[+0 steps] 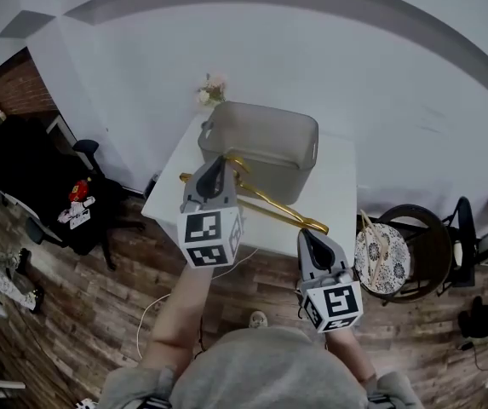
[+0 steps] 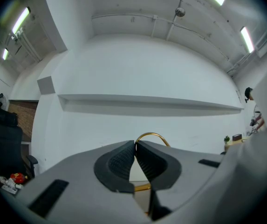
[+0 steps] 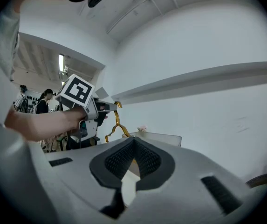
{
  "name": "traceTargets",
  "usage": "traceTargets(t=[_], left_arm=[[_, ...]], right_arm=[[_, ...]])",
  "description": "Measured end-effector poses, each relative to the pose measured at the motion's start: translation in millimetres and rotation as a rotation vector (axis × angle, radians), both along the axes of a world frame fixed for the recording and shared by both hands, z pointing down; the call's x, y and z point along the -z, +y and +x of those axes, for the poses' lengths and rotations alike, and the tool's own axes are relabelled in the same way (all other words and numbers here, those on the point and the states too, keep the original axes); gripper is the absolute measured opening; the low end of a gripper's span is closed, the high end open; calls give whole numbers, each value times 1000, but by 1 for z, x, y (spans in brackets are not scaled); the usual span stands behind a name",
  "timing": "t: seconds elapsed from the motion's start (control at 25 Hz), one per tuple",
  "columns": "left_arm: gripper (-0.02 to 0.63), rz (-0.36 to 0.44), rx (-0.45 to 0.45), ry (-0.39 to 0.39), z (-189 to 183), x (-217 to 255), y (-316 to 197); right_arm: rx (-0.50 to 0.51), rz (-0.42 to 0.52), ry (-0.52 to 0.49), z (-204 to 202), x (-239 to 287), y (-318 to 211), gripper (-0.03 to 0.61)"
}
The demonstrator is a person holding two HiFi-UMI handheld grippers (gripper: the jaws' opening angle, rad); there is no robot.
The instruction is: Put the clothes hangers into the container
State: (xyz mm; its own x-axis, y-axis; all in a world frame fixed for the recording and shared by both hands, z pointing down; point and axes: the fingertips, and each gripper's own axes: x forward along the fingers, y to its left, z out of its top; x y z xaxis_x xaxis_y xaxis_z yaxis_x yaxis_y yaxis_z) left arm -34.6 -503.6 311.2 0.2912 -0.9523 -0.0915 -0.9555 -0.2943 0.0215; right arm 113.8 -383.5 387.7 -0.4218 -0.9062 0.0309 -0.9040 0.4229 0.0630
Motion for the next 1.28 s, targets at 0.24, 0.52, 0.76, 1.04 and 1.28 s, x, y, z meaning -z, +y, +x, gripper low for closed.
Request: traceTargets(t=[0.24,0.52,0.76,1.04,1.28], left_arm=[[17,4,-10,13,11,12,-40],[17,13,-19,6,29,17,-78],[17,16,-11,22,41,23,-108],[17,61,1,24,53,45,-126],[17,43,15,39,54,39,-142]], right_arm=[[25,-13,7,0,-9,-26,2],[17,-24,4,15,-16,-55,2],[17,-43,-2,26,-23,-76,2],[33,-40,-1,32,-28,-94,2],[28,-37,-6,37,-29,-106,2]])
